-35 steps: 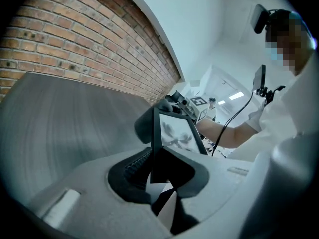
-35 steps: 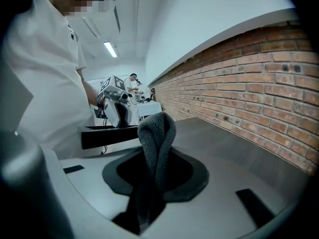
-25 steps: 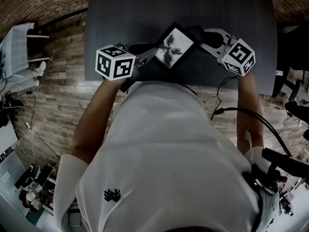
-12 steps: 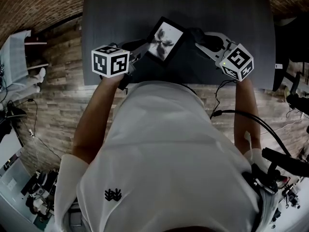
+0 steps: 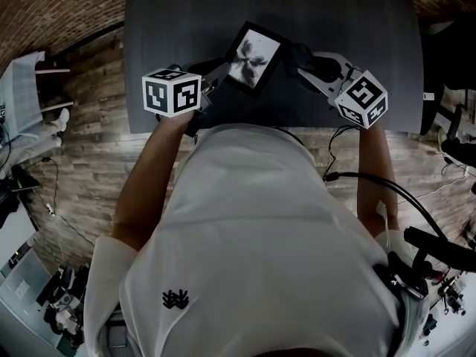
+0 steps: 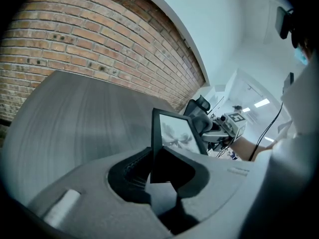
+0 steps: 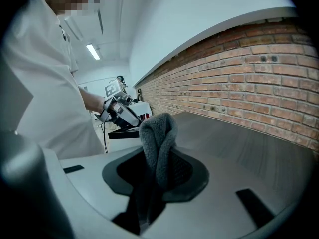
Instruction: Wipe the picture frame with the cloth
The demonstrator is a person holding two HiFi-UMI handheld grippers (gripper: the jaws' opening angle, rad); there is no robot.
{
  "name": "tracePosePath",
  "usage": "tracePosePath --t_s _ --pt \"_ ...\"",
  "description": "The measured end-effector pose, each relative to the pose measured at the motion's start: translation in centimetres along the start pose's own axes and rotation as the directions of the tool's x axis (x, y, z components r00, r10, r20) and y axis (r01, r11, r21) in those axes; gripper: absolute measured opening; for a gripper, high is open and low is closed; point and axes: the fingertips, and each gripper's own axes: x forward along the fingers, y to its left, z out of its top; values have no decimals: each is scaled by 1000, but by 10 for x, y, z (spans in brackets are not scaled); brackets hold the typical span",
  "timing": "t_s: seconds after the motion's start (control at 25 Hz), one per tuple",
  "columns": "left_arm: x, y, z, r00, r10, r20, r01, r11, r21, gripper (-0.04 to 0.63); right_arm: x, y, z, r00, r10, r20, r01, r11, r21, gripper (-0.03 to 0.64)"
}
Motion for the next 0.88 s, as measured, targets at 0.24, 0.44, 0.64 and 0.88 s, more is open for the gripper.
tracePosePath --t_s 0.24,0.44,0.64,0.88 --pt "0 0 1 1000 6 7 -6 1000 -5 77 6 19 1 999 34 -6 -34 999 -5 109" --pt "-4 5 5 999 39 20 -39 999 -22 77 19 43 5 996 87 -15 -87 996 -13 109" --pt "-8 12 10 995 83 48 -82 996 -32 77 30 66 5 991 130 -20 -130 991 -11 109" --pt "-17 19 19 985 126 113 -119 990 -70 77 40 99 7 985 175 -11 -175 984 -14 109"
